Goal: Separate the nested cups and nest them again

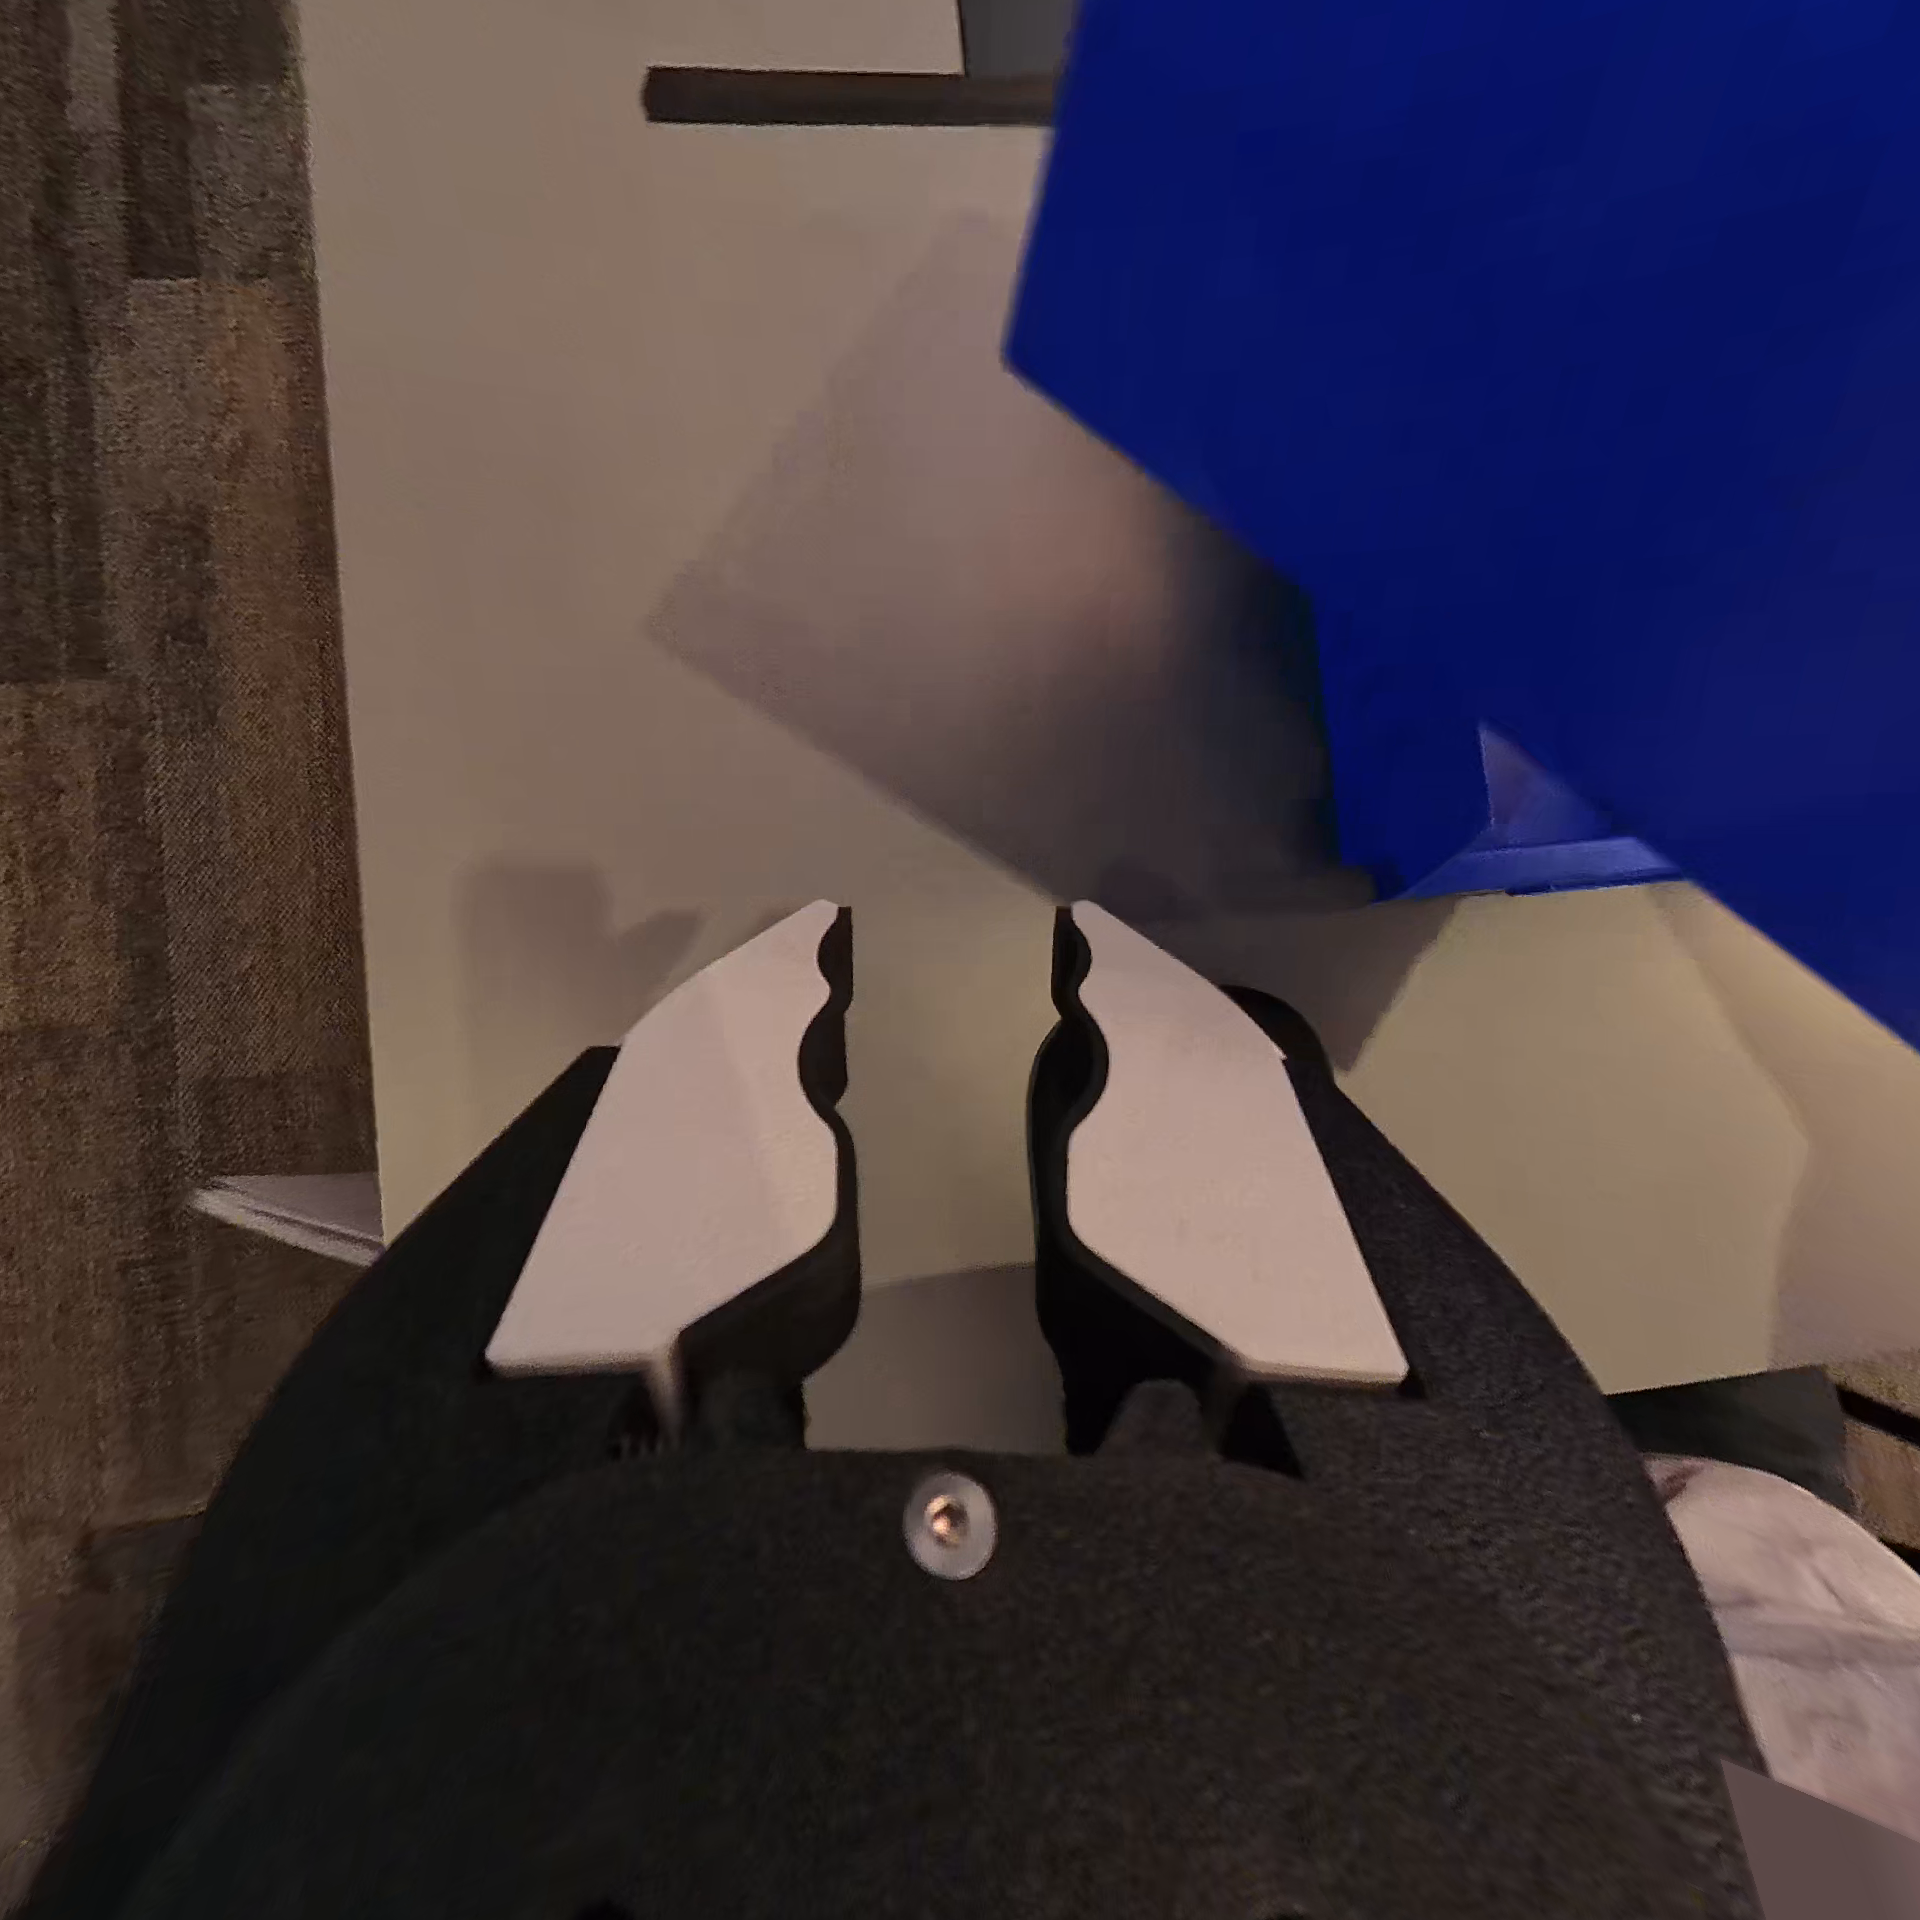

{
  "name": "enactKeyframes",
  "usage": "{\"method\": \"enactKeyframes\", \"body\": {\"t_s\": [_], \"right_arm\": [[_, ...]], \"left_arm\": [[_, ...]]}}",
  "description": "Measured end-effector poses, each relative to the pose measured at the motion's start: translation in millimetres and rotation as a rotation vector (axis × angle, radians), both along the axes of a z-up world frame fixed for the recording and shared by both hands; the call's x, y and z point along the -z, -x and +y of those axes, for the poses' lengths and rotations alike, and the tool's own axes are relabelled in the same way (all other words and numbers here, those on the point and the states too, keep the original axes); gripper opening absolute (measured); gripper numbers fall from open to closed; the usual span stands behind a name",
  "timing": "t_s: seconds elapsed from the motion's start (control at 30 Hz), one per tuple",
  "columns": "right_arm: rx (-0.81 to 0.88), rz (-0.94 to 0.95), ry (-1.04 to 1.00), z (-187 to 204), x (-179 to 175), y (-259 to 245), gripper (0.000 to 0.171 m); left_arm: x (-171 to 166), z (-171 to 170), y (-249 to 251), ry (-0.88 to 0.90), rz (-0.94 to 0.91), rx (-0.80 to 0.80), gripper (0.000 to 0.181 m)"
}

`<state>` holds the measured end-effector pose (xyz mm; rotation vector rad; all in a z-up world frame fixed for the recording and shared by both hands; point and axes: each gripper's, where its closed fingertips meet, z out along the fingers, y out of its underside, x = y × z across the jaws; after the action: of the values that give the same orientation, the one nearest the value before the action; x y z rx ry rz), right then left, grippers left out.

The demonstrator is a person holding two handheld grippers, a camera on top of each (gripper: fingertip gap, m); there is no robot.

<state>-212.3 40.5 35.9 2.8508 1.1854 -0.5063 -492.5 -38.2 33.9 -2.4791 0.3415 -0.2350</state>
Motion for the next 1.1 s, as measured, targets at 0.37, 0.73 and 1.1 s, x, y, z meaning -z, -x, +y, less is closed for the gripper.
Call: {"method": "enactKeyframes", "body": {"t_s": [0.37, 0.73, 1.1], "right_arm": [[-0.062, -0.026, 0.043, 53, 42, 102, 0.005], [-0.053, -0.040, 0.036, 70, 73, 165, 0.005], [-0.059, -0.083, 0.050, 62, 131, 183, 0.006]], "left_arm": [[-36, -29, 31, -0.214, -0.117, -0.125, 0.034], [-52, -31, 23, -0.291, -0.143, -0.097, 0.032], [-55, -29, 12, -0.296, -0.144, -0.055, 0.032]]}}
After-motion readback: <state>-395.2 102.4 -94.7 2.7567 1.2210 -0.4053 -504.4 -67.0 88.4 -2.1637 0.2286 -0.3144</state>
